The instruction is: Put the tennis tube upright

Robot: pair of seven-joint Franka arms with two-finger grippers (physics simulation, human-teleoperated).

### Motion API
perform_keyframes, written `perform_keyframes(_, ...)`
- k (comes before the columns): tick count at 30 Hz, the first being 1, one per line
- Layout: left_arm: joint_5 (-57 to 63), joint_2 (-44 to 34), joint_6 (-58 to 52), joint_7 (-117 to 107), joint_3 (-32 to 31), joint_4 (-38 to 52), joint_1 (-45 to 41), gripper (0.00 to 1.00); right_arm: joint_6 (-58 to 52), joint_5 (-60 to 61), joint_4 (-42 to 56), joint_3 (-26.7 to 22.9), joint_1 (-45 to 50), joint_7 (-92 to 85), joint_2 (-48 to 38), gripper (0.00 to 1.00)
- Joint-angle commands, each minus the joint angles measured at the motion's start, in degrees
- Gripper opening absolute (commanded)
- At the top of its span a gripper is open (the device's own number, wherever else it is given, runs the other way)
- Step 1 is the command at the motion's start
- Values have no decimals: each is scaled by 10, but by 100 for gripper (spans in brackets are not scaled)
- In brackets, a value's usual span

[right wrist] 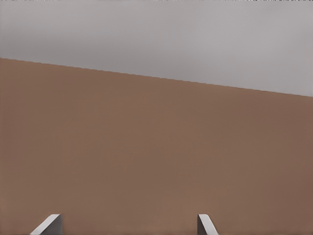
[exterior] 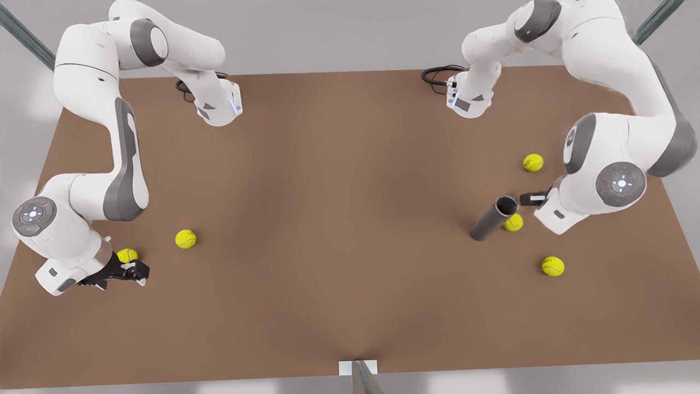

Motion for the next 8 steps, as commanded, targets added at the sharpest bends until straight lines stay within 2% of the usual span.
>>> perform_keyframes(1,-225,-29,8,3,25,-25,-27,99,0,0,0,0,0,0,0,100)
perform_keyframes(2,-213,-218,173,5,15,-245,-36,99,0,0,-1,-1,2,-1,0,100)
perform_keyframes(3,-162,-292,249,19,-16,-347,-28,99,0,0,0,0,2,-1,0,100)
perform_keyframes(8,-162,-278,230,22,-19,-338,-30,99,0,0,-1,0,3,0,0,100)
